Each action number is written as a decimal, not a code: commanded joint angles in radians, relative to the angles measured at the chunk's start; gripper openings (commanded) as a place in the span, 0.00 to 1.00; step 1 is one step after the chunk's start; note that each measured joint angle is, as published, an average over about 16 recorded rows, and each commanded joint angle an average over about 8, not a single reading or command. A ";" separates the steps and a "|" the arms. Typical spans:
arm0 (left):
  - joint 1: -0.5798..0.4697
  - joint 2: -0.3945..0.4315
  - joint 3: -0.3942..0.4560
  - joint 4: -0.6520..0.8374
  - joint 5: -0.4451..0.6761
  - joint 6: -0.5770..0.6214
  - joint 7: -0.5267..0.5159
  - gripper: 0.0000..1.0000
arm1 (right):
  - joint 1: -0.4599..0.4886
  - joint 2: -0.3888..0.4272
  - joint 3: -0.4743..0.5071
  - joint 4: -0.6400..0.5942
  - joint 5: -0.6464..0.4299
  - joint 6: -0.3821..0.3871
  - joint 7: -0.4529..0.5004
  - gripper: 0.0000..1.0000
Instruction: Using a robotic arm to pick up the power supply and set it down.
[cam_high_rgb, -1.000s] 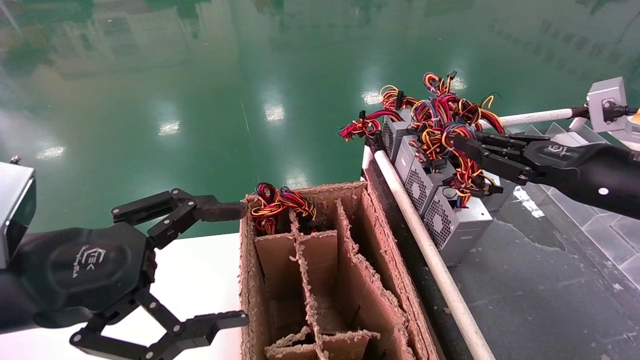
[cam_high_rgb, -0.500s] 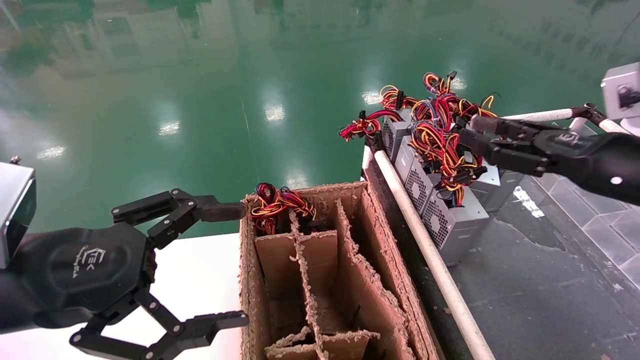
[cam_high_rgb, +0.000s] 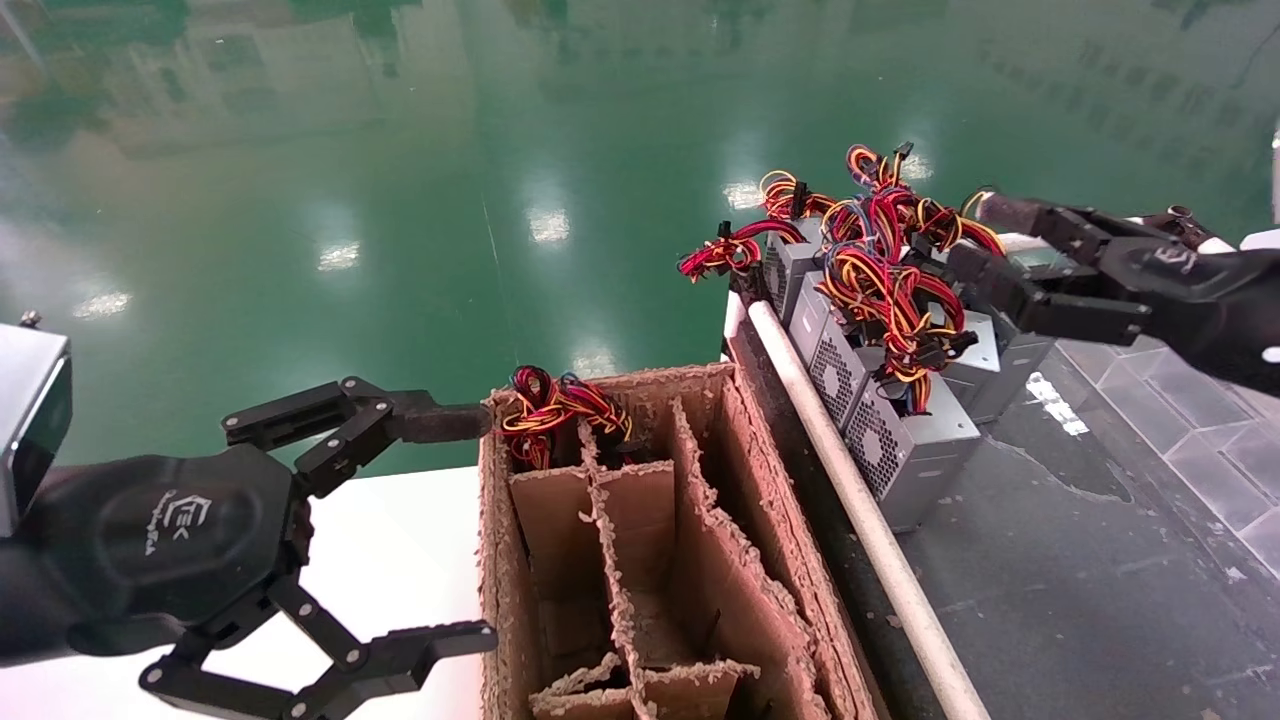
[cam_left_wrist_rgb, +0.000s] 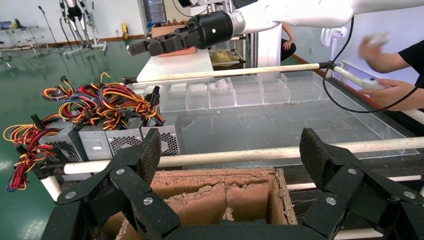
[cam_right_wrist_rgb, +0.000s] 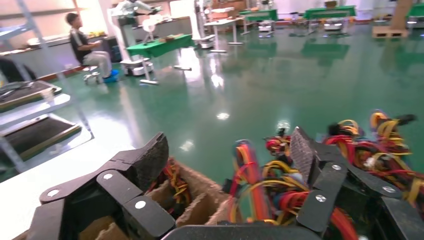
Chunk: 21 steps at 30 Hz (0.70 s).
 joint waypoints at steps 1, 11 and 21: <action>0.000 0.000 0.000 0.000 0.000 0.000 0.000 1.00 | -0.020 0.006 0.015 0.041 -0.001 0.003 0.009 1.00; 0.000 0.000 0.000 0.000 0.000 0.000 0.000 1.00 | -0.121 0.035 0.089 0.243 -0.005 0.015 0.053 1.00; 0.000 0.000 0.000 0.000 0.000 0.000 0.000 1.00 | -0.222 0.064 0.163 0.446 -0.010 0.028 0.097 1.00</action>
